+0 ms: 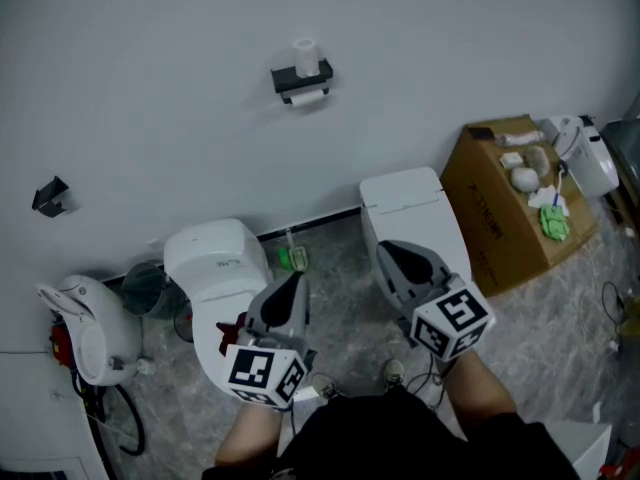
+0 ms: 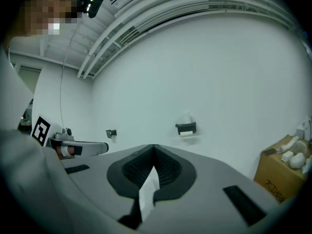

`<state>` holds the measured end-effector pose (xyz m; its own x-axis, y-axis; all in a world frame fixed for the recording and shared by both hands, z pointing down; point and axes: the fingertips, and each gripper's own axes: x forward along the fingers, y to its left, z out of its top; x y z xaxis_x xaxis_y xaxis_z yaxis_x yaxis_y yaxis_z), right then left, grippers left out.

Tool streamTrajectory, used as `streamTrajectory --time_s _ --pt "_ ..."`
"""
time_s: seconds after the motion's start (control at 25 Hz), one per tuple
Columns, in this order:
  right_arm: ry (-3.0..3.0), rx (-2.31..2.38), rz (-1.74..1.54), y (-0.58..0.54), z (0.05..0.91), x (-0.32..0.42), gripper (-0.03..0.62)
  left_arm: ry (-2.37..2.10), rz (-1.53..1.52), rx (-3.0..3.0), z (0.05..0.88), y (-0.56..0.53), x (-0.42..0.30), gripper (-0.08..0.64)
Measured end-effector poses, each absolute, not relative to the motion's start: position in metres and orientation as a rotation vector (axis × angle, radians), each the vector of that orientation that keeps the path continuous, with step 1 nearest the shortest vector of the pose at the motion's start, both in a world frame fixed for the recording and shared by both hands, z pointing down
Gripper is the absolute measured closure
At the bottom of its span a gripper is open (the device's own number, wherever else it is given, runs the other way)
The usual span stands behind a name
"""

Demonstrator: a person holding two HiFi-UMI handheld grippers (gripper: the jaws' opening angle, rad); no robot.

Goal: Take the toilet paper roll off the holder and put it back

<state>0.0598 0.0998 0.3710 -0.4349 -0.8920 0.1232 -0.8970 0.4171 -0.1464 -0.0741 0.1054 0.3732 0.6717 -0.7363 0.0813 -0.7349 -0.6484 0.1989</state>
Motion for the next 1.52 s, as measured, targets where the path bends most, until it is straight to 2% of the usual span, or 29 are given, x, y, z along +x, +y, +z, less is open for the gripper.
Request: streamTrajectory --time_s 0.48,1.52 --pt "-2.741 1.555 0.327 0.113 0.370 0.124 0.595 -1.312 0.047 2.673 0.363 0.134 -0.004 0.555" --pt "-2.752 1.479 0.302 0.097 0.373 0.132 0.595 -1.348 0.017 2.639 0.363 0.117 0.011 0.555"
